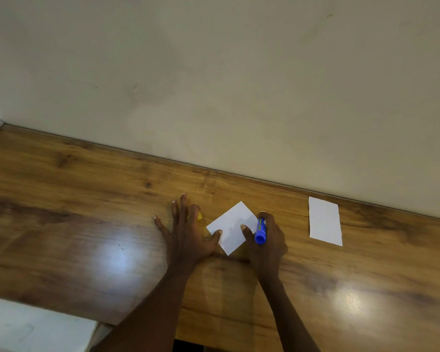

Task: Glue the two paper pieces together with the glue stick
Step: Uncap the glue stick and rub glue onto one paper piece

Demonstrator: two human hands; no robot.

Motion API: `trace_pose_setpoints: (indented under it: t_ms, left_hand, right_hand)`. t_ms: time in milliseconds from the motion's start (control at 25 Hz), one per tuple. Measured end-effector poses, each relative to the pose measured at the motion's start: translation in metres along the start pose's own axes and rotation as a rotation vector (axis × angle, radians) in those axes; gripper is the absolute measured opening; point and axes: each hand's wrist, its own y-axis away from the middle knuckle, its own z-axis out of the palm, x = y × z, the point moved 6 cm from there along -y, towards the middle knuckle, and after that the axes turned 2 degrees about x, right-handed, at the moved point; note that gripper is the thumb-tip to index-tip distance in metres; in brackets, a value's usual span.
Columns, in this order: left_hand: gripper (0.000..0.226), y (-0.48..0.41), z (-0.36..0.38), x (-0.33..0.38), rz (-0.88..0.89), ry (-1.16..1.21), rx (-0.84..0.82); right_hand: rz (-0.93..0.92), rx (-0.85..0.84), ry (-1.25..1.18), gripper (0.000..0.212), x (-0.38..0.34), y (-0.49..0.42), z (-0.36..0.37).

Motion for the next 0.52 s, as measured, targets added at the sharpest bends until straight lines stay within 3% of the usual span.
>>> trace_pose_setpoints:
  t_ms: [280,520]
  left_hand:
    - [0.075,0.000,0.000,0.000,0.001,-0.004,0.000]
    - [0.069,0.000,0.000,-0.001,-0.006,-0.001,-0.007]
  right_hand:
    - [0.180,0.299,-0.422,0.045,0.001,0.006,-0.003]
    - [0.234,0.382,-0.399,0.044,0.006,-0.012,-0.009]
